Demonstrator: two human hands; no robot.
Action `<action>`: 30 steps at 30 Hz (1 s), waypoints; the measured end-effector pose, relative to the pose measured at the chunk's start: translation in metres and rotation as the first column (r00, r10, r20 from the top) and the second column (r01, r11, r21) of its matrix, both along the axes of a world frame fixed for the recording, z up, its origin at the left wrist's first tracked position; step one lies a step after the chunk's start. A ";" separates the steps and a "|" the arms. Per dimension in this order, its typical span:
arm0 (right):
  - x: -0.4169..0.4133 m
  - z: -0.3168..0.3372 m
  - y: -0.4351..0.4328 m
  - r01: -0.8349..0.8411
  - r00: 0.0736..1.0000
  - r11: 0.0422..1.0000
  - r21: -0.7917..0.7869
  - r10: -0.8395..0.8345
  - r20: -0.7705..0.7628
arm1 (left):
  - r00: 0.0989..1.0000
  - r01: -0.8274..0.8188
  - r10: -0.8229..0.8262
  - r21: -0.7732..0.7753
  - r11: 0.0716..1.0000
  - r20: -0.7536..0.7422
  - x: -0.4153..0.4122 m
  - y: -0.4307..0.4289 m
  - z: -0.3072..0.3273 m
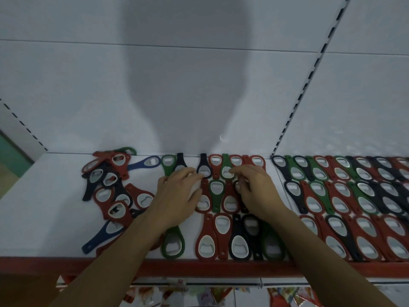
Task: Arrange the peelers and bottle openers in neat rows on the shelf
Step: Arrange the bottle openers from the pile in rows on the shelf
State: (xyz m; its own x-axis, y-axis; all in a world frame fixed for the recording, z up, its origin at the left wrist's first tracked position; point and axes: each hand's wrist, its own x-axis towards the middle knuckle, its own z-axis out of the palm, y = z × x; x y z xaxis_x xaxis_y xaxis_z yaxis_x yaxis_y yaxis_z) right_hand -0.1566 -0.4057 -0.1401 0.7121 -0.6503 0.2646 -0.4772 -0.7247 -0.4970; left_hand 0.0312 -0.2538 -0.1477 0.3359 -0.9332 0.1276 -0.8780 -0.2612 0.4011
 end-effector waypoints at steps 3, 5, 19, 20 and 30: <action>0.011 0.008 -0.008 -0.026 0.997 0.999 -0.032 0.024 -0.077 | 0.999 -0.030 0.033 0.096 0.995 -0.032 0.005 -0.023 0.003; 0.019 0.010 -0.012 -0.039 0.991 0.999 -0.031 0.035 -0.125 | 1.000 -0.014 0.017 0.151 0.988 -0.017 0.005 -0.031 0.001; 0.037 0.012 -0.016 -0.021 0.995 1.000 0.003 0.021 -0.100 | 0.992 0.053 -0.076 0.206 0.977 0.101 0.063 -0.028 0.004; 0.039 0.013 -0.016 -0.026 0.995 1.000 0.008 0.027 -0.098 | 0.985 0.114 -0.145 0.268 0.957 0.098 0.069 -0.031 0.006; 0.051 0.017 -0.015 -0.058 0.998 0.998 0.023 0.058 0.006 | 0.858 0.349 -0.452 0.370 0.861 0.244 0.096 -0.063 0.039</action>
